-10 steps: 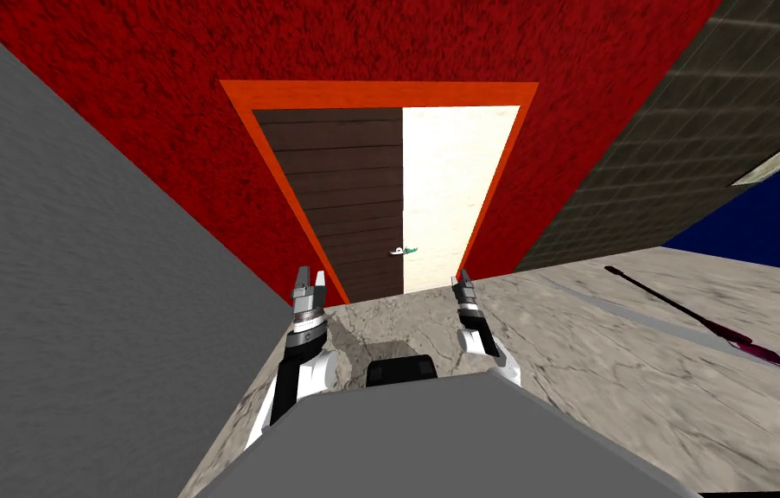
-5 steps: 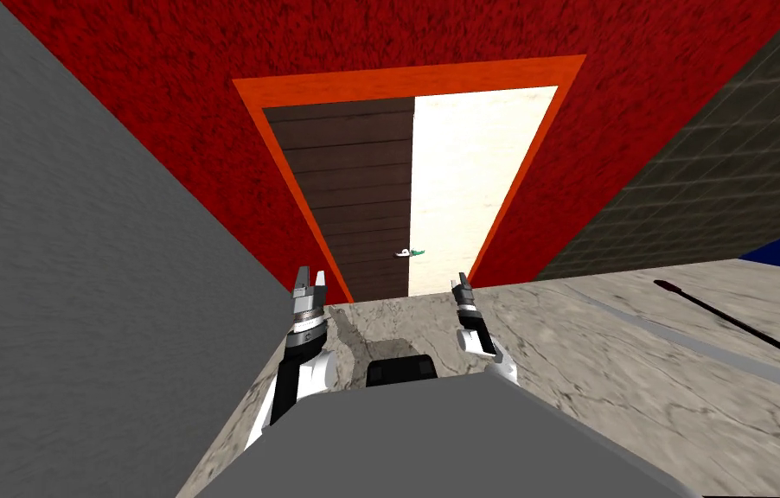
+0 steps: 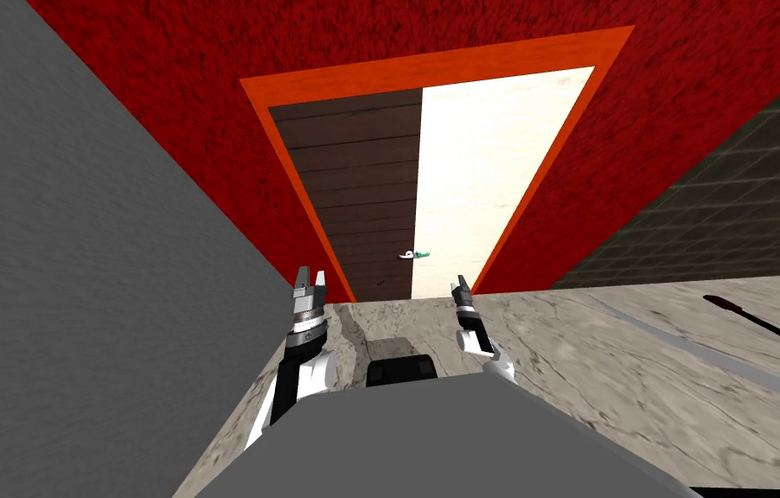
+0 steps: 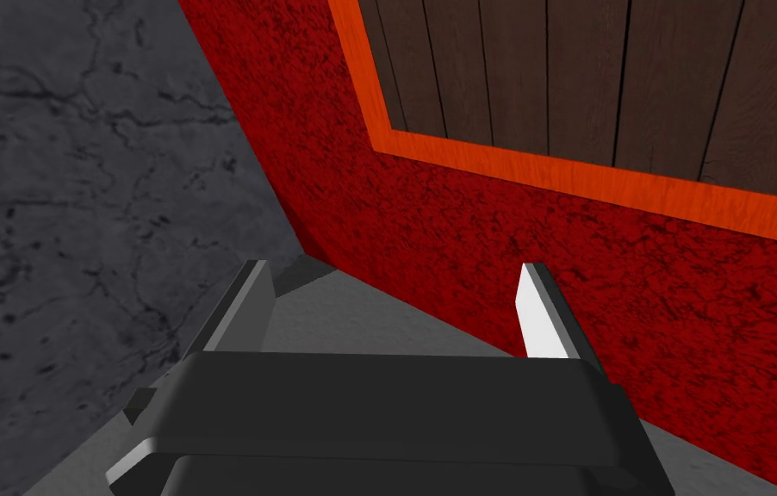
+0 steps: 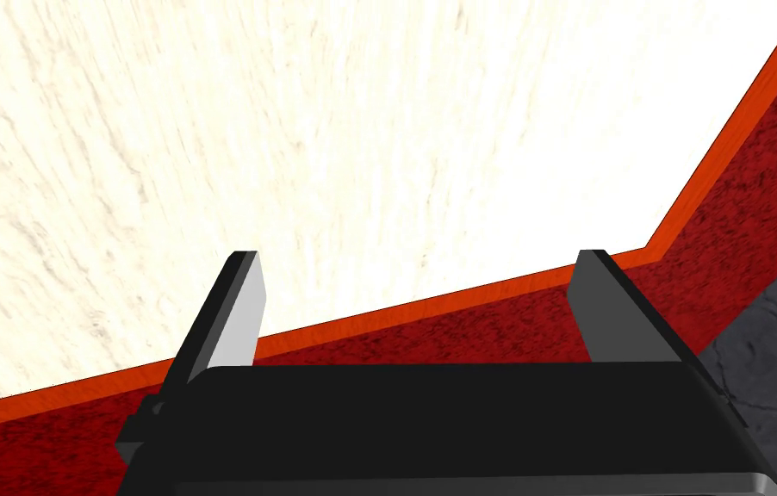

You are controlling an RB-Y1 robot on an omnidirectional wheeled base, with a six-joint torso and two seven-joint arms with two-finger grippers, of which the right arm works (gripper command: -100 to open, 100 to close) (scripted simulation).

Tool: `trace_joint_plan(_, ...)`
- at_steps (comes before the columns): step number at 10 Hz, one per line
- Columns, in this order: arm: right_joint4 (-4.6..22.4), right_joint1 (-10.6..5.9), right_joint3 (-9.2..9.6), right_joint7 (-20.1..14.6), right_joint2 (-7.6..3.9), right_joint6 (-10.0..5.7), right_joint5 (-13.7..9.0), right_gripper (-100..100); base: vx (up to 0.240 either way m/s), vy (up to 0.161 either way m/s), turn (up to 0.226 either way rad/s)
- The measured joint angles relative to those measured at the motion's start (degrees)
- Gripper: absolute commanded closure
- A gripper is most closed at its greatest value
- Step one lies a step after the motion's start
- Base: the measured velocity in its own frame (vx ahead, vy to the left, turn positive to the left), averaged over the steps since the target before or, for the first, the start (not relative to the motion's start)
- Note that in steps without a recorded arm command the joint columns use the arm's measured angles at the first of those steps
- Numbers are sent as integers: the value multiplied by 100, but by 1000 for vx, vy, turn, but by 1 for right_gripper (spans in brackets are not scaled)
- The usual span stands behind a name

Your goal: Pull the door open

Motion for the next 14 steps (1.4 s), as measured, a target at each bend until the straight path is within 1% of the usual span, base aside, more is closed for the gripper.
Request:
trace_joint_plan(2,298,-110,-33,13,-16,-24,-26,-100,86,-48,140)
trace_joint_plan(3,524,-196,-48,18,-26,-81,-37,-100,89,-50,152)
trace_joint_plan(5,854,-325,-82,26,-46,-133,-63,-100,88,-49,112)
trace_joint_plan(7,1127,-428,-117,30,-73,-146,-92,-100,90,-47,117)
trace_joint_plan(9,1408,-517,-144,26,-96,-192,-115,-100,71,-59,138)
trace_joint_plan(11,1606,-584,-169,52,-86,-191,-135,-100,63,-45,71)
trace_joint_plan(13,1893,-703,-188,46,-111,-270,-149,-100,68,-42,135)
trace_joint_plan(14,2014,-753,-209,54,-117,-262,-165,-100,100,-71,136)
